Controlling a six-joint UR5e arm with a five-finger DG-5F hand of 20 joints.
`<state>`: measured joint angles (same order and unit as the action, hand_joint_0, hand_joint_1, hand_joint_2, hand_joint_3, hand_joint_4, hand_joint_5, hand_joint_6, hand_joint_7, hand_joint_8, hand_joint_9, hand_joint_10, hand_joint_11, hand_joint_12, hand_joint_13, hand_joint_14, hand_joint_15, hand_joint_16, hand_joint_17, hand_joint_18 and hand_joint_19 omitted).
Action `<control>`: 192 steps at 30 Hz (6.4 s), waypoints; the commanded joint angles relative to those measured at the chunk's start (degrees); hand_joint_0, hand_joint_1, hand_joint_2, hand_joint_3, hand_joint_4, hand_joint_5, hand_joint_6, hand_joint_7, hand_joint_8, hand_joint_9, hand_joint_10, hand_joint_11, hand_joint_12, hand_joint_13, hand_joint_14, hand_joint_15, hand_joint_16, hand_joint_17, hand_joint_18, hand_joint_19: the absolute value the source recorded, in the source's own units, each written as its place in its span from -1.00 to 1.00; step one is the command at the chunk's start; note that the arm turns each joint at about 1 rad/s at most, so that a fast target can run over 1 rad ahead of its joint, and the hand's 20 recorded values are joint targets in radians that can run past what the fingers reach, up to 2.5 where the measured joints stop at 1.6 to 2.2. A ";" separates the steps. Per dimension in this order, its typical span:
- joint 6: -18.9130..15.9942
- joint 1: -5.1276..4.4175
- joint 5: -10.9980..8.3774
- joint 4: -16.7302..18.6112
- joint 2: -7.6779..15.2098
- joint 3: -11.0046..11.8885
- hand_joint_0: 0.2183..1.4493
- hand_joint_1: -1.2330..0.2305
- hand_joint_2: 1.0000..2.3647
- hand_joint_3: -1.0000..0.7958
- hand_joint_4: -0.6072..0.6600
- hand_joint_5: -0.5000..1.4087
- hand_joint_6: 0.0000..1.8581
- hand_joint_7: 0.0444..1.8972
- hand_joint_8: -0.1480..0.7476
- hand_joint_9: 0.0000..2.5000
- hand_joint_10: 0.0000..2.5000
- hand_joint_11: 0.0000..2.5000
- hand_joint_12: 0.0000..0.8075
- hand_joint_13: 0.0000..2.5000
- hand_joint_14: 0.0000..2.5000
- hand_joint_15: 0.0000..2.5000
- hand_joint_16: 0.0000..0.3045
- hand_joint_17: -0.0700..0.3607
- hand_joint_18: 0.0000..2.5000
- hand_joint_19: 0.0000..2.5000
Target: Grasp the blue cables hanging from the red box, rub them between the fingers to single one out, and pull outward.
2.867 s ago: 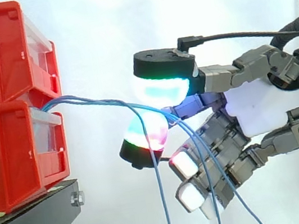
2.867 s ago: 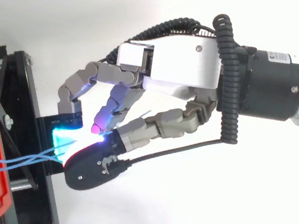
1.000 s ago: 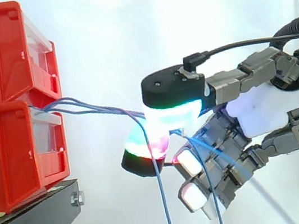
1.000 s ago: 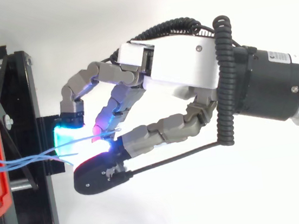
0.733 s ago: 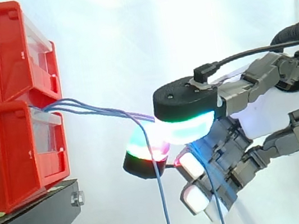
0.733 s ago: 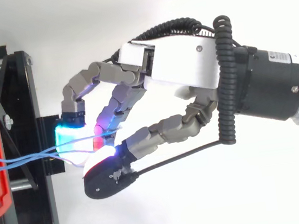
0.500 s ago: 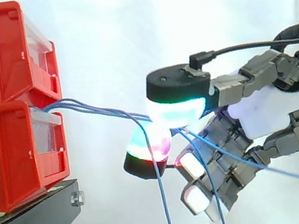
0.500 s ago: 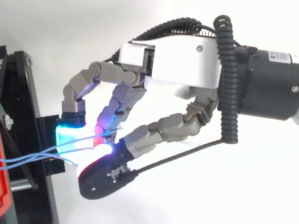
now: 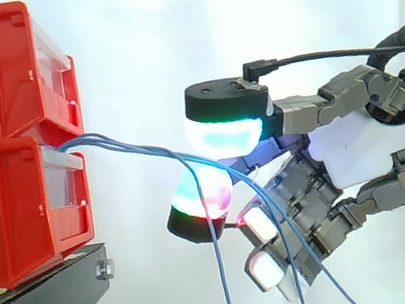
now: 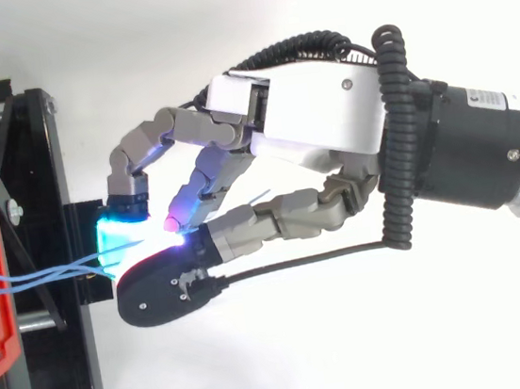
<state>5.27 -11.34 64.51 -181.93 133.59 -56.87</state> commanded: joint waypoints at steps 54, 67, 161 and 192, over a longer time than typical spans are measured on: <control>0.09 0.18 0.44 -3.25 -0.09 0.00 -0.40 -0.19 -0.98 -0.16 0.07 -0.62 -0.08 0.01 0.01 -0.09 -0.98 -0.44 -0.05 -0.22 -0.98 -0.58 -0.64 -0.10 -0.34 -0.60; 0.18 0.27 0.44 -3.51 0.00 1.06 -0.33 -0.50 -0.97 -0.06 0.04 -0.63 -0.06 0.06 -0.03 -0.14 -0.98 -0.42 -0.11 -0.25 -0.98 -0.57 -0.67 -0.15 -0.35 -0.60; 2.73 1.23 0.44 -4.22 -1.76 1.14 -0.33 -0.42 -0.97 0.09 -0.03 -0.62 -0.01 0.23 0.03 -0.10 -0.98 -0.42 -0.07 -0.22 -0.98 -0.57 -0.67 -0.15 -0.33 -0.60; 3.25 0.62 0.44 2.46 -1.76 -4.75 -0.34 -0.41 -0.98 0.10 -0.01 -0.60 -0.01 0.19 0.07 -0.10 -0.98 -0.47 0.01 -0.20 -0.98 -0.54 -0.65 -0.12 -0.34 -0.62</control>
<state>8.48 -10.73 64.94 -179.68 131.83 -61.59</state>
